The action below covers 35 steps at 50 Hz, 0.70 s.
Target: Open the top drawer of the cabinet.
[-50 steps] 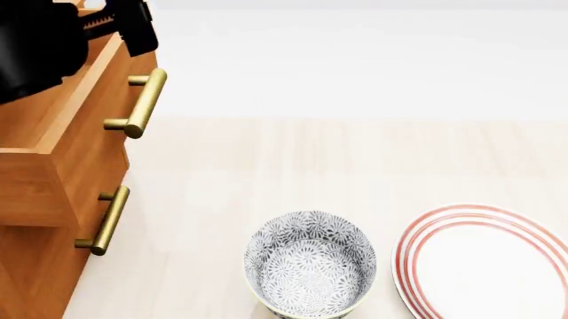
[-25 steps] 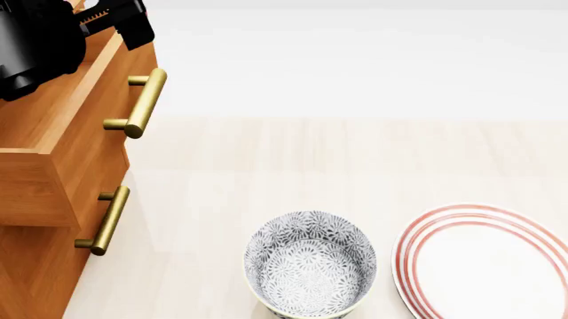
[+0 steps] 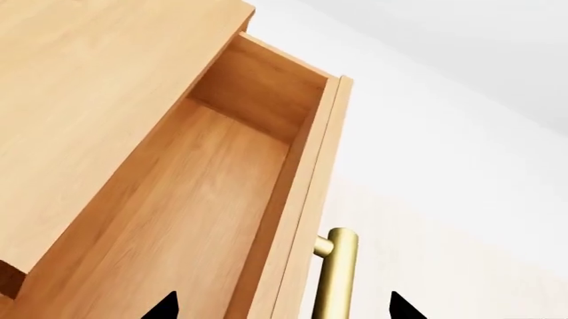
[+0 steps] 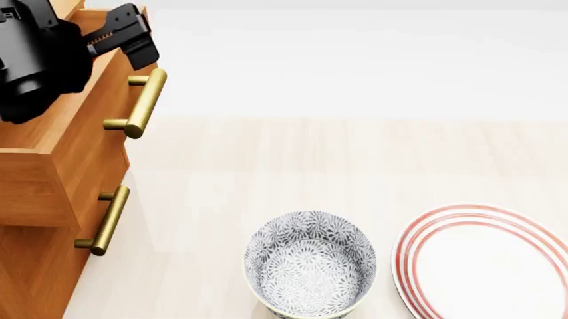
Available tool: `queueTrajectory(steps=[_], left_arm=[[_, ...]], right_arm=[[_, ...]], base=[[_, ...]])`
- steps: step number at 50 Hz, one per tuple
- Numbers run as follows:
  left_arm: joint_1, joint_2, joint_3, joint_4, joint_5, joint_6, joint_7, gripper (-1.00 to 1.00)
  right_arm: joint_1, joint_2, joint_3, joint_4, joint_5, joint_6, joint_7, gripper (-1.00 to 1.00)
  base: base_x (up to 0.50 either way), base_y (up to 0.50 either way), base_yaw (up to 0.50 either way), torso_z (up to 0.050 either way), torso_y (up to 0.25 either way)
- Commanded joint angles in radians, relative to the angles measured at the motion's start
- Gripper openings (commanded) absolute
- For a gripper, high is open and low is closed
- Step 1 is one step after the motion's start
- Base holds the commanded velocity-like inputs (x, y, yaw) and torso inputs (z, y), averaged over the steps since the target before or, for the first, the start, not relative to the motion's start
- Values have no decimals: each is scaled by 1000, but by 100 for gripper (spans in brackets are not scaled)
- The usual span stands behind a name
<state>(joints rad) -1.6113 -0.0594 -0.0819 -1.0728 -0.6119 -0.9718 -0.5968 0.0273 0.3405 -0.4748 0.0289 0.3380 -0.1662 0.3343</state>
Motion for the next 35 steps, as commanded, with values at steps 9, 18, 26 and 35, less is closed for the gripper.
queueTrajectory(steps=[9,18,26,35], left_arm=[[-4,25,-39,-20,-32,-25,-8,100],[33,48,-20,81,-81,-101,-16,100],[41,49,5,114,-147,-123,-36,100],[38,50,49,107,-198,-129,8,100]], right_arm=[[5,-20,21,10,-13,-7,-21,100],[3,-18,19,9,-13,-10,-19,100],[0,-16,17,2,-12,-8,-16,100],[1,-14,15,2,-10,-8,-15,100]], base=[[0,0,0,0,0],[0,0,0,0,0],[0,0,0,0,0],[0,0,0,0,0]])
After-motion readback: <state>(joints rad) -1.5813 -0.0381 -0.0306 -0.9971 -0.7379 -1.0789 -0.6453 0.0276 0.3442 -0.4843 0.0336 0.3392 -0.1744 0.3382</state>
